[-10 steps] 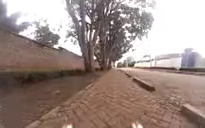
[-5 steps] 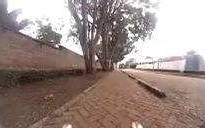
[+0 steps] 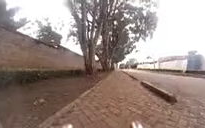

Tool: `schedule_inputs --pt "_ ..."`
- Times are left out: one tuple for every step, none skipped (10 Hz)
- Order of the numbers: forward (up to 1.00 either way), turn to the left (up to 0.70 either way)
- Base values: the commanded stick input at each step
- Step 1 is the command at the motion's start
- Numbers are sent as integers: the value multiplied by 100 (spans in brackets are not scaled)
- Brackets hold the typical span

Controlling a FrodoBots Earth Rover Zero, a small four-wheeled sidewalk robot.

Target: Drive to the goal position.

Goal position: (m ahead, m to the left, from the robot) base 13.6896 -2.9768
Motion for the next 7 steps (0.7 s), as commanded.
schedule_inputs --pt "70 9" --pt "70 11" --pt "70 -34" --pt "70 -30" --pt "70 -32" --pt "70 -25" --pt "70 -18"
